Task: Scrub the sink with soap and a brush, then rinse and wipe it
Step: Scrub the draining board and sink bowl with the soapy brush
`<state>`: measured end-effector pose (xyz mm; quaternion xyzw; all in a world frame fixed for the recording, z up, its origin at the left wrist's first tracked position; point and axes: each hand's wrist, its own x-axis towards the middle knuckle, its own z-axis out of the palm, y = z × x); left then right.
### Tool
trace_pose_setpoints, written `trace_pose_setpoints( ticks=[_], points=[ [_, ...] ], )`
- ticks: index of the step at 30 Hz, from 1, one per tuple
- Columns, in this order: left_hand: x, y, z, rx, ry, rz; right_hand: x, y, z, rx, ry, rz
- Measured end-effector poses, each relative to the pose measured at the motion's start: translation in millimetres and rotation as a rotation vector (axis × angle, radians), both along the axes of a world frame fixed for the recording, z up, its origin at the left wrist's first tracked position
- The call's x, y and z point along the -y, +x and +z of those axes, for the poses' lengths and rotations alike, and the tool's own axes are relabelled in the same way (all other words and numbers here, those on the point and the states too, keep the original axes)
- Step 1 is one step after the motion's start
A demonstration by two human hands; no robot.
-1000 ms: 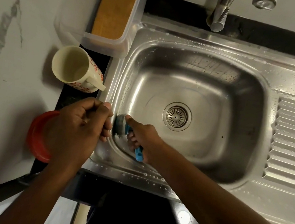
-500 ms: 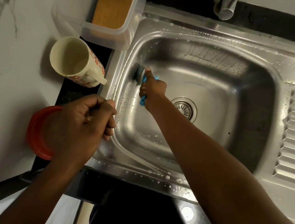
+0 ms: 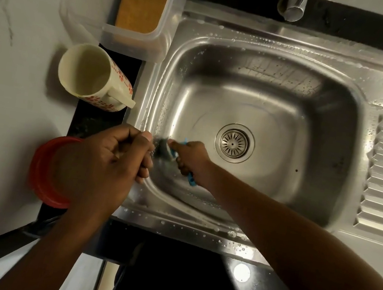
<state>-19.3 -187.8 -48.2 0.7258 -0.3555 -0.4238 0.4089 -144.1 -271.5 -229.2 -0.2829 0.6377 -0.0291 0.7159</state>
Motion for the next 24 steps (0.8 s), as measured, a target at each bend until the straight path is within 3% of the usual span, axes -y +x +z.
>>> trace_pose_setpoints(
  ticks=[7,11,17,24],
  points=[
    [-5,-2,3,-0.011,-0.003,0.021,91,20,-1,-0.027,-0.238,-0.25],
    [-9,-1,3,0.006,0.009,0.038,60,11,-10,-0.014,-0.263,-0.12],
    [-7,-3,6,0.006,0.008,0.035,-8,-21,-1,0.055,-0.052,0.229],
    [-6,-6,7,0.007,-0.009,0.037,-17,-35,38,0.125,-0.028,0.355]
  ],
)
